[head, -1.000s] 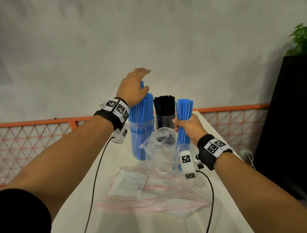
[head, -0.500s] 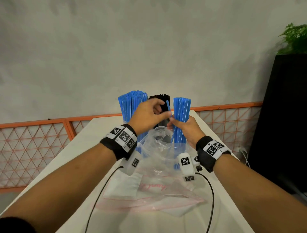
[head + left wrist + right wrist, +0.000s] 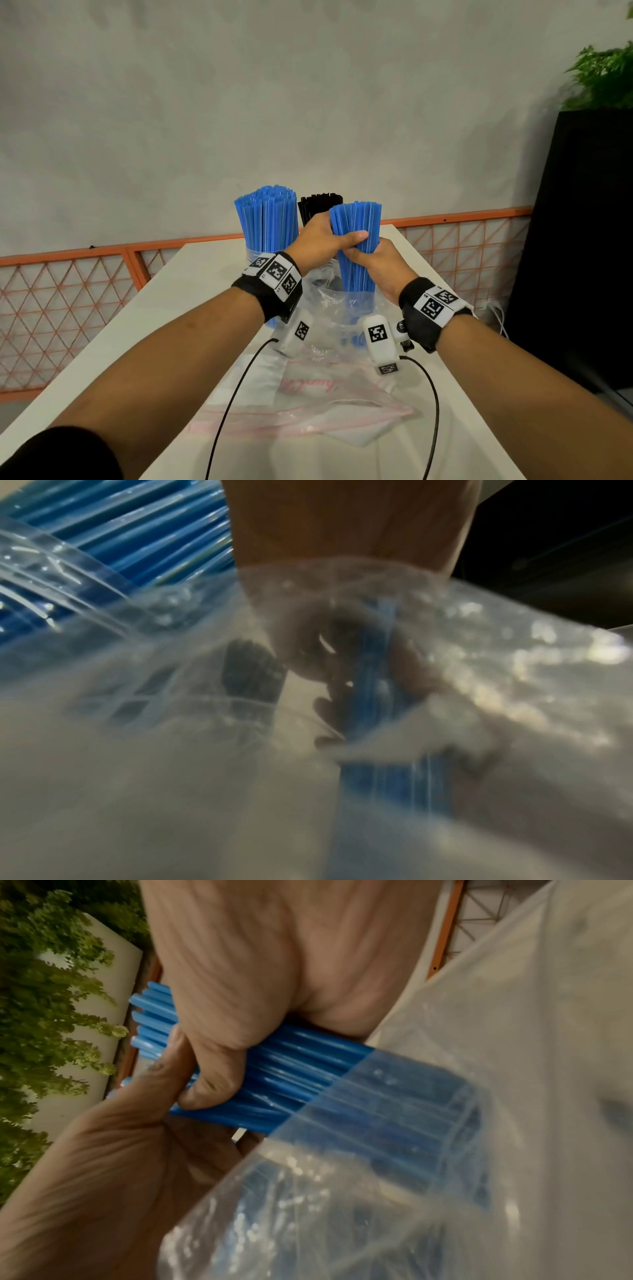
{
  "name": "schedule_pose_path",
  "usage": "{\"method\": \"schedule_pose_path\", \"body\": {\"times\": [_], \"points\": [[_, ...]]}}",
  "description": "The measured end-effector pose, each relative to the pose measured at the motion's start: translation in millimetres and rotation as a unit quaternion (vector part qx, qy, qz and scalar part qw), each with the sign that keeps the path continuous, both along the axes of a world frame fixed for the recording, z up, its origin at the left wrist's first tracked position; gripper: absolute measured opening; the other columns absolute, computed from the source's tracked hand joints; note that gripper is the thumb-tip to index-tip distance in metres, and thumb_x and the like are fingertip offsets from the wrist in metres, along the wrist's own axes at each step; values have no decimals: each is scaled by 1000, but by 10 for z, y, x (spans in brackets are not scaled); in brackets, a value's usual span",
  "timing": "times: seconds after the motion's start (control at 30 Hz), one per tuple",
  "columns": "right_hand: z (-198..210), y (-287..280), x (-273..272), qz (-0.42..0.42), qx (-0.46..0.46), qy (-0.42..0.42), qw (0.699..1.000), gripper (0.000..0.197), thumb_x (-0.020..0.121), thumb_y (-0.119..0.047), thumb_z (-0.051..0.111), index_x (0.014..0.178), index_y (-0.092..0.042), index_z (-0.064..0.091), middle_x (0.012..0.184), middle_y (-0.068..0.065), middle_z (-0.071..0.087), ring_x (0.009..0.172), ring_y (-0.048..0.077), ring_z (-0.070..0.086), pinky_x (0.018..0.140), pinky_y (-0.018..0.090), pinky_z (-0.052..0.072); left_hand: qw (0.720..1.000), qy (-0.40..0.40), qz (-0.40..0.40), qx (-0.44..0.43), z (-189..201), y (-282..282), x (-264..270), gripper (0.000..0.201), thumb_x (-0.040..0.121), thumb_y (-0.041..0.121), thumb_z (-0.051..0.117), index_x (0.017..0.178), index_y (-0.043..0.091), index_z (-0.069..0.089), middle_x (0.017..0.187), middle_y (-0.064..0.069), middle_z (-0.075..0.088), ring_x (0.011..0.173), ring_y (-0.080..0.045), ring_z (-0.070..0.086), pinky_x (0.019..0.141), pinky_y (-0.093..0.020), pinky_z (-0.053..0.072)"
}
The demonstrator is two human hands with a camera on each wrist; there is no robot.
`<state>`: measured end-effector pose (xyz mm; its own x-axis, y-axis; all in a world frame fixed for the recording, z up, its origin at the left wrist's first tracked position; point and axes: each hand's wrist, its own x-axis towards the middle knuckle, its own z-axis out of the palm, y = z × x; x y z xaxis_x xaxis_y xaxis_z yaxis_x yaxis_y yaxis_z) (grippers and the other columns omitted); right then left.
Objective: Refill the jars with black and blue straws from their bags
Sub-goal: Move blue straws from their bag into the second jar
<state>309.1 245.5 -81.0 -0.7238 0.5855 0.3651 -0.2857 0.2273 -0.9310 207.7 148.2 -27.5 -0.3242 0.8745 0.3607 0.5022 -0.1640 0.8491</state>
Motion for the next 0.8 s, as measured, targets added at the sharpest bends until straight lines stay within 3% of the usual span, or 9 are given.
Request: {"method": "schedule_pose_path", "body": {"times": [0.23,0.33,0.4,0.5,0.63,0.7,0.8], "points": [[-5,8,-19,20,-23,2,1000,17,86,-28,65,102,-29,60,106,7,69,101,24,66,91,42,53,999,-18,32,11,10,4,-22,15,96,9,59,108,1,63,95,-7,69,84,-14,68,73,-20,57],[-4,11,-43,10,-41,0,999,25,88,-21,63,113,-16,59,112,13,67,103,24,65,92,40,53,998,9,51,25,43,-25,-40,6,96,6,57,92,5,61,83,-5,66,74,-12,64,71,-22,55],[-5,6,-40,22,-47,13,999,29,91,-17,60,118,-7,59,111,14,68,100,21,67,88,32,55,998,21,59,32,91,-37,-43,12,97,5,54,85,6,55,73,-5,61,67,-16,61,71,-29,54],[-4,-3,-19,11,-30,15,999,21,94,-16,57,108,-2,63,96,11,72,90,19,70,83,29,55,996,6,60,58,189,-75,-79,12,99,9,53,89,4,54,69,-9,61,69,-21,62,76,-34,55],[-19,11,-19,-34,-3,-10,999,11,94,-17,57,93,-7,59,69,5,58,68,18,60,85,43,54,995,-44,55,75,154,-150,-172,11,95,13,62,87,7,59,66,-8,64,74,-26,64,79,-37,58],[-36,-9,-30,-39,4,-23,999,9,92,-16,60,92,-8,57,67,6,54,66,20,56,86,46,53,996,-61,48,49,18,-201,-198,9,93,11,66,86,6,62,67,-10,65,75,-27,64,80,-36,59],[-74,-79,-47,-33,9,-25,999,12,89,-15,64,91,-5,58,76,11,60,75,23,58,84,41,53,995,-86,57,15,-207,-242,-253,11,92,13,67,89,3,64,70,-11,67,79,-28,65,88,-43,56]]}}
